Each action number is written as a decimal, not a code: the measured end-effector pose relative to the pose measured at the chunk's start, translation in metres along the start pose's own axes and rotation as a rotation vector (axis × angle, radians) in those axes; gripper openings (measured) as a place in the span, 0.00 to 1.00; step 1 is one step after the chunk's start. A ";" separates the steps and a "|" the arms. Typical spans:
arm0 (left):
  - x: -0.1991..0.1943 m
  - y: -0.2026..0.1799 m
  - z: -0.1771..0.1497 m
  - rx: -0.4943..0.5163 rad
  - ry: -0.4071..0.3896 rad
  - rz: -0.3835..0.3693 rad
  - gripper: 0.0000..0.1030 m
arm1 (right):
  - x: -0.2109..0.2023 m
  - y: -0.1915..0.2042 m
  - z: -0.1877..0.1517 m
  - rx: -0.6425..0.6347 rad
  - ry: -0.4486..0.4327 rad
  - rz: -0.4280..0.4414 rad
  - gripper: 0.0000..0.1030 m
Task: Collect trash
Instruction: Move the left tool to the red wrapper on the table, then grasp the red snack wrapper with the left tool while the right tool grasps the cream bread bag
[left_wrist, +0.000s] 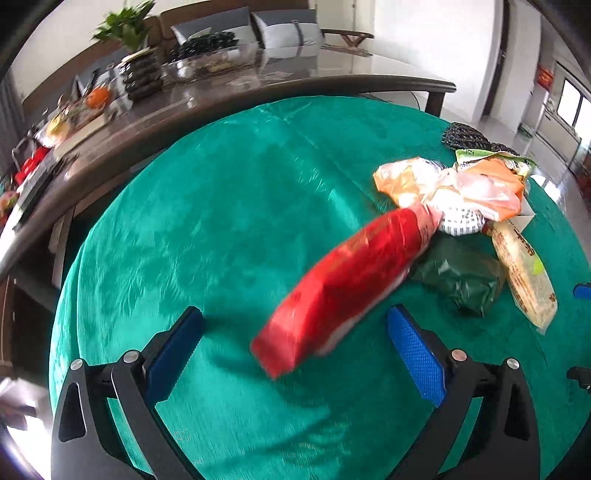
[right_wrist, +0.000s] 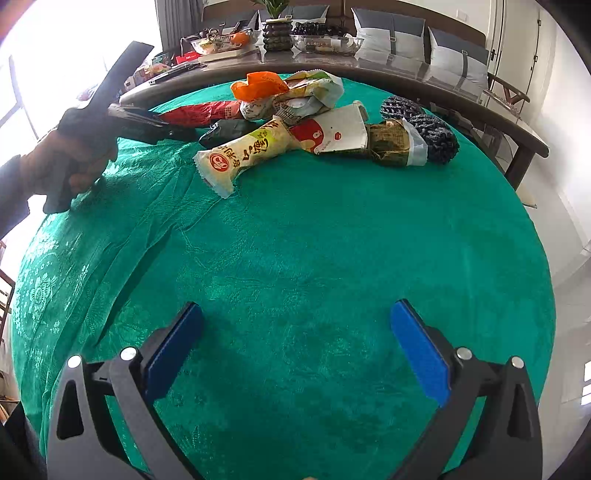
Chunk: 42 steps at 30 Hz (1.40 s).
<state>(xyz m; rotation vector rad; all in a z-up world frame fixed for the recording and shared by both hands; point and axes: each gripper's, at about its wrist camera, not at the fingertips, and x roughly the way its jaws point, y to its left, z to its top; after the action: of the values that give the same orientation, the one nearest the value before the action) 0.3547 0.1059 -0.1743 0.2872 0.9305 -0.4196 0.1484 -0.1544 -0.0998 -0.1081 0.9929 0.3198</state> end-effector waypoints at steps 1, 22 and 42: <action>0.001 -0.003 0.004 0.026 -0.003 0.000 0.96 | 0.000 0.000 0.000 0.000 0.000 0.000 0.95; -0.081 -0.054 -0.067 -0.266 0.062 0.031 0.28 | -0.001 0.001 -0.001 0.002 -0.004 0.002 0.96; -0.065 -0.080 -0.090 -0.190 0.012 0.077 0.95 | -0.002 0.001 0.002 0.001 0.000 0.016 0.96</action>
<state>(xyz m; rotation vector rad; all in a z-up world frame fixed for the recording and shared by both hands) 0.2195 0.0874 -0.1764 0.1514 0.9609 -0.2567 0.1492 -0.1534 -0.0972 -0.0996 0.9948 0.3344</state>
